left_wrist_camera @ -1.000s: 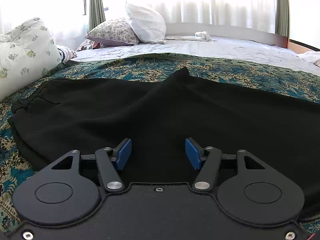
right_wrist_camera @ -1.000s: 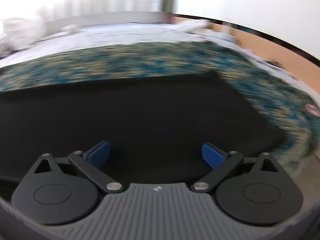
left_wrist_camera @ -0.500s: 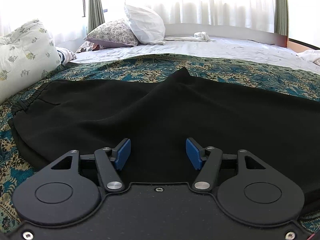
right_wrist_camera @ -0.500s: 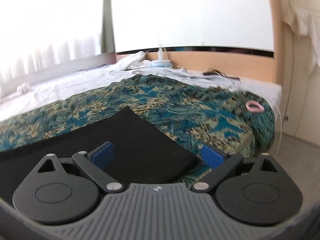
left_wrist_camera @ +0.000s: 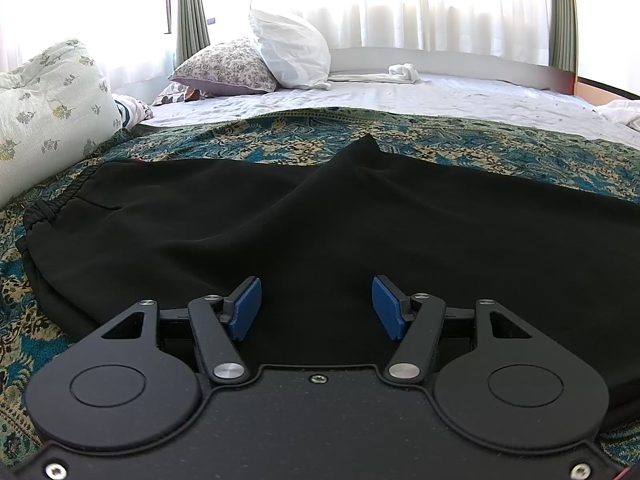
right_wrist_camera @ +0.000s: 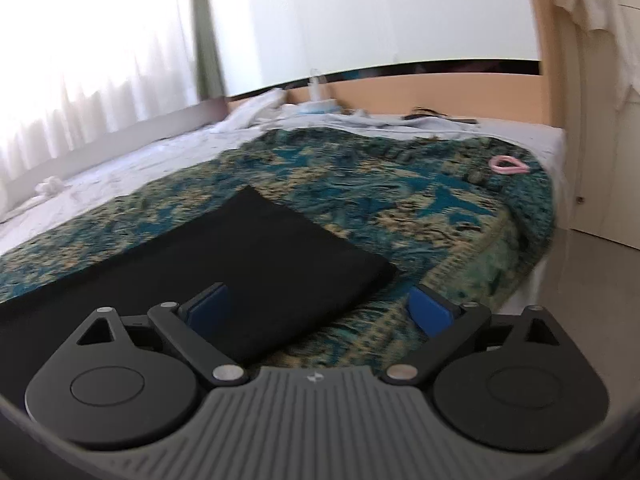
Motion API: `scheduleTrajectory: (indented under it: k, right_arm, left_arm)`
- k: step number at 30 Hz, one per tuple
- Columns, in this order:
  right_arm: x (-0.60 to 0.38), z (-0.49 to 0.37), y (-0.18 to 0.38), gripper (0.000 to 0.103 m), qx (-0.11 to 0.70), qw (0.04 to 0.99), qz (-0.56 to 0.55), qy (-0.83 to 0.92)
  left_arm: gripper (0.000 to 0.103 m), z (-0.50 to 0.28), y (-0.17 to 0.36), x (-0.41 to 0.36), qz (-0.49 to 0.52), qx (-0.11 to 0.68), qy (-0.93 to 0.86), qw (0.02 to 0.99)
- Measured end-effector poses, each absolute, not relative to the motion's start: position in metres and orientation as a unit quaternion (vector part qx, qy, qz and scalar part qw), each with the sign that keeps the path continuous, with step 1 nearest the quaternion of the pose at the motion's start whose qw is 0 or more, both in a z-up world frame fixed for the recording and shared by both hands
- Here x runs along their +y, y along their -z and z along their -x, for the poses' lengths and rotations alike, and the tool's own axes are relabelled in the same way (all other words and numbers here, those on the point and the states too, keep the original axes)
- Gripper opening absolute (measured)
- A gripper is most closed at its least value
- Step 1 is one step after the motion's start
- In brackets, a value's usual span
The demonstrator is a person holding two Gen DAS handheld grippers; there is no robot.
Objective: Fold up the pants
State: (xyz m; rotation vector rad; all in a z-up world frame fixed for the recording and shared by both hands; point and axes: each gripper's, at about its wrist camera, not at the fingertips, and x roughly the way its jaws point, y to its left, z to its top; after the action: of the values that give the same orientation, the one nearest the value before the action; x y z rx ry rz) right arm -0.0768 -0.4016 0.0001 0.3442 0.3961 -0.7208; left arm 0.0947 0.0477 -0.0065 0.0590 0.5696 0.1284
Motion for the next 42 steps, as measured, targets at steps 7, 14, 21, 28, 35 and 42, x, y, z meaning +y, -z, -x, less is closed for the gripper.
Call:
scheduleTrajectory:
  k: [7, 14, 21, 28, 35, 42]
  right_arm:
    - [-0.419, 0.058, 0.003, 0.097, 0.203, 0.904, -0.186, 0.328]
    - [-0.443, 0.075, 0.002, 0.058, 0.173, 0.888, -0.322, 0.279]
    - [-0.452, 0.064, 0.007, 0.063, 0.173, 0.887, -0.318, 0.286]
    - [-0.472, 0.048, 0.005, 0.028, 0.178, 0.872, -0.351, 0.292]
    - [-0.462, 0.036, -0.009, 0.007, 0.208, 0.854, -0.369, 0.303]
    - [-0.358, -0.040, -0.058, 0.007, 0.235, 0.911, -0.281, 0.191]
  left_arm:
    - [0.061, -0.095, 0.007, 0.048, -0.029, 0.281, -0.063, 0.957]
    - [0.061, -0.095, 0.007, 0.048, -0.028, 0.280, -0.063, 0.958]
    - [0.061, -0.095, 0.007, 0.048, -0.027, 0.280, -0.063, 0.958]
    - [0.061, -0.094, 0.006, 0.049, -0.024, 0.279, -0.062, 0.958]
    - [0.063, -0.094, 0.006, 0.048, -0.018, 0.277, -0.059, 0.959]
    - [0.067, -0.093, 0.007, 0.050, 0.000, 0.273, -0.048, 0.961]
